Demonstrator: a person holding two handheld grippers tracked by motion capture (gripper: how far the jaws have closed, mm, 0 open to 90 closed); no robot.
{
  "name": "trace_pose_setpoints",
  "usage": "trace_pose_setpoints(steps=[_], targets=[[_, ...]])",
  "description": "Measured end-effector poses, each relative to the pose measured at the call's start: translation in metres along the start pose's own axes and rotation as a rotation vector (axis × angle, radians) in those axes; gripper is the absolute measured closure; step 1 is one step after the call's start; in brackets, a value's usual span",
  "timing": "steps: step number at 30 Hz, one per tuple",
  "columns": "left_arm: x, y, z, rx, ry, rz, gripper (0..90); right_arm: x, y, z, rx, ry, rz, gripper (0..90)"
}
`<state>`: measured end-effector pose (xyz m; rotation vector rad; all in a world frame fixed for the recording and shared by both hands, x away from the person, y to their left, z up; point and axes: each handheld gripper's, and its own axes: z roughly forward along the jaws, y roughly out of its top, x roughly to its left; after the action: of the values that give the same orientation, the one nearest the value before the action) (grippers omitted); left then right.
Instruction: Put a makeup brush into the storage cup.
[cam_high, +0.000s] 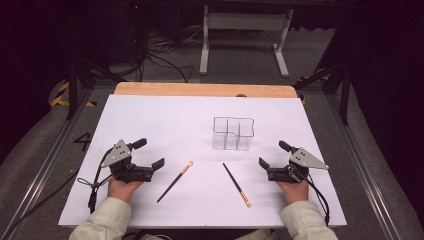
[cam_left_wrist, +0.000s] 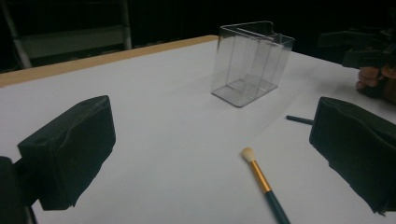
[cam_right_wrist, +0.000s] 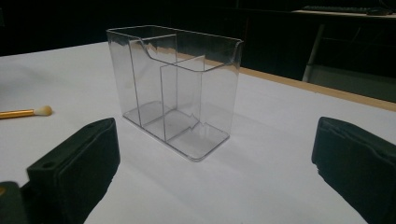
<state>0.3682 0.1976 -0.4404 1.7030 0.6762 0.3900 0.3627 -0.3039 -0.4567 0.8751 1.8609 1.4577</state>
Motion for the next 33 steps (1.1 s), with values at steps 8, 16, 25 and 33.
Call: trace_pose_setpoints(steps=[8,16,25,33], targets=[[-0.013,0.010,0.012,-0.001,-0.045,0.017,1.0,0.000,0.000,0.000,0.001,0.001,0.002,1.3],[-0.022,0.024,0.021,0.136,-0.058,0.023,1.9,0.000,0.000,0.001,0.008,-0.001,-0.002,1.3],[-0.029,0.037,0.034,0.448,-0.051,0.030,9.4,0.004,0.002,0.005,0.051,0.041,0.000,1.7],[-0.031,0.034,0.046,0.679,-0.070,-0.001,20.9,0.004,0.002,0.005,0.053,0.039,0.005,2.9]])
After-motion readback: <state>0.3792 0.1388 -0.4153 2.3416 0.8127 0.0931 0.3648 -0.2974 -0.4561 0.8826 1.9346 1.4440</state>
